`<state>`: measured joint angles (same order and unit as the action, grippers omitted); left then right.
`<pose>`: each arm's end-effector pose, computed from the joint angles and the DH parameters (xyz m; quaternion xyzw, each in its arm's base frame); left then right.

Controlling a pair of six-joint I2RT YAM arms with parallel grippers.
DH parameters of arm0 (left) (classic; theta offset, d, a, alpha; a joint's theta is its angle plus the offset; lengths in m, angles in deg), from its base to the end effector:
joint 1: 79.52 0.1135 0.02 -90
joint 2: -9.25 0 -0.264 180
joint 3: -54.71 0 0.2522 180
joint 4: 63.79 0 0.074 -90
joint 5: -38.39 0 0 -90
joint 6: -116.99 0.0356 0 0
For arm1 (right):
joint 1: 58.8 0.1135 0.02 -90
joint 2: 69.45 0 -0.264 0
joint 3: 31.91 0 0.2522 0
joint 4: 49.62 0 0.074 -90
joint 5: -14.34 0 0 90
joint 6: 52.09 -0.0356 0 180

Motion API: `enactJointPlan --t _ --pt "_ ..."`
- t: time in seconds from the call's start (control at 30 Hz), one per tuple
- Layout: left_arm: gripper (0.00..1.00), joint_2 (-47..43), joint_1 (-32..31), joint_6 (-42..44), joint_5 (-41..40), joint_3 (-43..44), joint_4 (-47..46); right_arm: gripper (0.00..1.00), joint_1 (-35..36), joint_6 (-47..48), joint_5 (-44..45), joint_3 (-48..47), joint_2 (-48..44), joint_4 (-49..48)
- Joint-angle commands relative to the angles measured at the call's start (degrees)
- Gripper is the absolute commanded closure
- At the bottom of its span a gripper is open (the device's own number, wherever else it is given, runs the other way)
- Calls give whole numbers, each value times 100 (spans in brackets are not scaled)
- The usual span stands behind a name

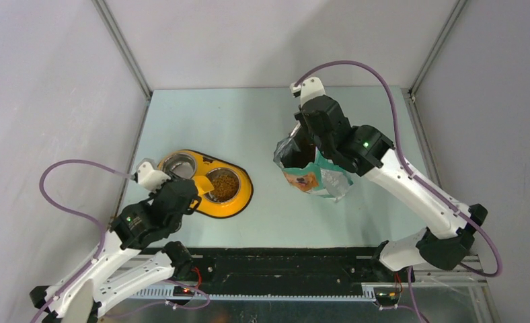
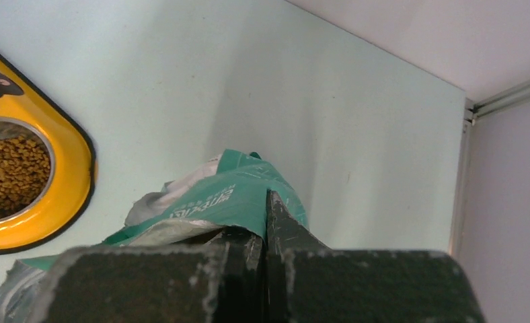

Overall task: Serve the pet food
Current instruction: Pour the pet food into the pet food bowl, then collect the pet food from the pet food bag.

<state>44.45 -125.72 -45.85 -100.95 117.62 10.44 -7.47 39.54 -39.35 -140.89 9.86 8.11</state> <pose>0.0849 -0.0495 0.3124 -0.3449 0.7858 -0.0934 0.5049 0.1919 0.2060 0.4495 -0.2198 0.8008 -0.0369 0.5560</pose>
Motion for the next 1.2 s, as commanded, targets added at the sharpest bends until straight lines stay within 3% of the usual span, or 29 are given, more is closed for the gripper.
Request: enactJointPlan --t 0.0,0.17,0.4,0.5,0.63,0.8,1.17 --pt "100 -77 40 530 -4 344 -384 100 -62 -319 -358 -940 400 -149" --pt "100 -33 37 755 151 650 -405 100 -99 -483 -232 -1368 755 -49" --pt "100 -566 32 2145 2411 696 -3023 100 -253 -587 -49 -1628 960 -4" --pt "100 -460 31 2291 3299 947 -3657 100 -289 -586 145 -1661 912 -49" --pt "100 -263 32 2081 3808 1060 -4531 100 -343 -631 405 -1726 883 -225" --pt "100 55 32 2039 4048 1514 -4989 100 -369 -753 516 -2099 1087 -139" --pt "100 1177 31 2016 3783 2388 -4495 100 -383 -1141 524 -2898 1473 -144"
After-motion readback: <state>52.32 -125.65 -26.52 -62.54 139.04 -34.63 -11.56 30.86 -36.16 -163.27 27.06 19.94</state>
